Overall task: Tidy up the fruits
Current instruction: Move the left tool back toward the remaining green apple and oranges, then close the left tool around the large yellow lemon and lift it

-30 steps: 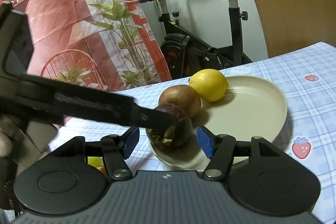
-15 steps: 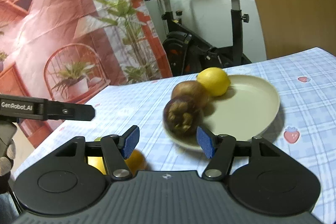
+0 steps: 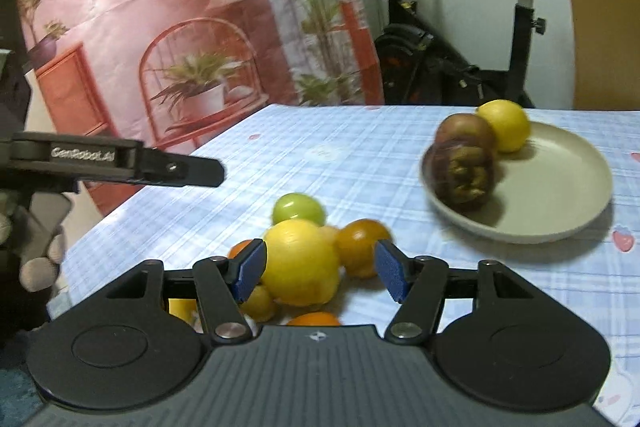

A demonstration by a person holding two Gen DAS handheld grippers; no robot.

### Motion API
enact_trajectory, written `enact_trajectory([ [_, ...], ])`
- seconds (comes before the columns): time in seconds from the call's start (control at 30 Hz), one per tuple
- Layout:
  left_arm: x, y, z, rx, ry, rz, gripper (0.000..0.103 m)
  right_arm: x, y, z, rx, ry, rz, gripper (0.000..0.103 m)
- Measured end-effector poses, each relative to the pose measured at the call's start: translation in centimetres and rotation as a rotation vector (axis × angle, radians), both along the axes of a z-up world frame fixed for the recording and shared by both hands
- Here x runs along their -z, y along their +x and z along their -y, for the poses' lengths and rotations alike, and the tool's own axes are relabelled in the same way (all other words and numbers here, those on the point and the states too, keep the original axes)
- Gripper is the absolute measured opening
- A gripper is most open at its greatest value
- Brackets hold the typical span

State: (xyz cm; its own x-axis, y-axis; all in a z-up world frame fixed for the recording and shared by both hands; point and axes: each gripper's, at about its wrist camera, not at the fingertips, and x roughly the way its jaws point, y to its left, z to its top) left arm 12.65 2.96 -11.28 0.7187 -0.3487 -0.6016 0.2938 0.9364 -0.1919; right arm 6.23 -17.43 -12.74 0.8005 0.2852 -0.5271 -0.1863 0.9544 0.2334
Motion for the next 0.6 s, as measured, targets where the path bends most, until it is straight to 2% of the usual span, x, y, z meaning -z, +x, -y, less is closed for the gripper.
enact_trajectory([
  [0.07, 0.3, -0.1, 0.4, 0.003, 0.018, 0.009, 0.076, 0.1, 0.2, -0.3, -0.003, -0.013, -0.015, 0.062],
  [0.2, 1.3, -0.3, 1.5, 0.087, 0.005, 0.012, 0.076, 0.5, 1.1, -0.3, 0.008, -0.001, -0.05, 0.056],
  [0.33, 1.9, -0.8, 2.9, 0.156, 0.045, 0.04, 0.075, 1.2, 1.6, -1.1, -0.027, 0.01, -0.075, 0.056],
  [0.4, 2.3, -0.9, 3.1, 0.175, 0.036, 0.041, 0.074, 1.3, 1.7, -1.5, -0.045, 0.003, -0.078, 0.055],
  [0.47, 2.7, -0.6, 3.3, 0.192, 0.013, 0.026, 0.069, 1.5, 1.8, -1.7, -0.049, -0.006, -0.075, 0.056],
  [0.53, 3.2, -0.5, 3.4, 0.2, 0.004, 0.008, 0.054, 1.6, 1.9, -1.7, -0.045, -0.005, -0.072, 0.056],
  [0.6, 3.6, -0.3, 3.5, 0.206, -0.008, -0.017, 0.052, 2.0, 2.2, -1.4, -0.041, 0.005, -0.083, 0.054],
])
